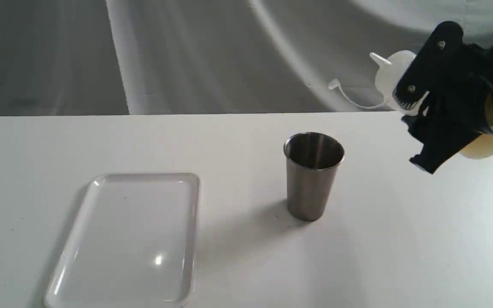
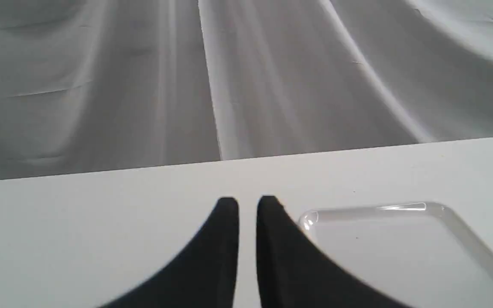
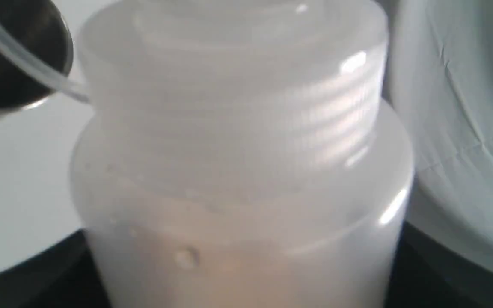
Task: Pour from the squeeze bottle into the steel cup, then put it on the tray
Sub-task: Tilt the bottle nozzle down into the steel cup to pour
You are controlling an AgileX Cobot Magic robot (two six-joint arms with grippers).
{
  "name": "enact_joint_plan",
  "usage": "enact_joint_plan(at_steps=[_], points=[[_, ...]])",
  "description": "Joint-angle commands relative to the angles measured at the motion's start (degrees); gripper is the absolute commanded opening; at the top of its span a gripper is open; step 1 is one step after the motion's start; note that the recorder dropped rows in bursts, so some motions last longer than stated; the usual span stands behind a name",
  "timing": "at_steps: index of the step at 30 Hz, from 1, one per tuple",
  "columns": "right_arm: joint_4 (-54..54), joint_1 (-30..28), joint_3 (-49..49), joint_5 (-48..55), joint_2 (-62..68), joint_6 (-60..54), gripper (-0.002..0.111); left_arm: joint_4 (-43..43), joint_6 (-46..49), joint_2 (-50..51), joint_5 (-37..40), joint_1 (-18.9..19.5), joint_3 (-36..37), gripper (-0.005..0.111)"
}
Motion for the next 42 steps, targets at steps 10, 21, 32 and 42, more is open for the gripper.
enact_joint_plan(at_steps=[10,21,32,42], points=[[-16.6,-0.4,-1.1,1.2,3.2,6.9,0.009,0.0,-0.3,-0.3,-0.1,-0.3,0.3,0.008],[-20.2,-0.4,-6.2,1.3,7.3,6.8,0.009,0.0,-0.2,-0.3,-0.1,-0.3,0.3,0.008],[-22.3,0.3,-6.6,2.5,10.1,3.2,0.009,0.0,-0.3,-0.3,-0.1,-0.3,0.3,0.008],[-22.3,0.3,-6.6,4.3,10.3,-9.0,0.009,0.0,-0.2,-0.3,-0.1,-0.3,0.3,0.008]])
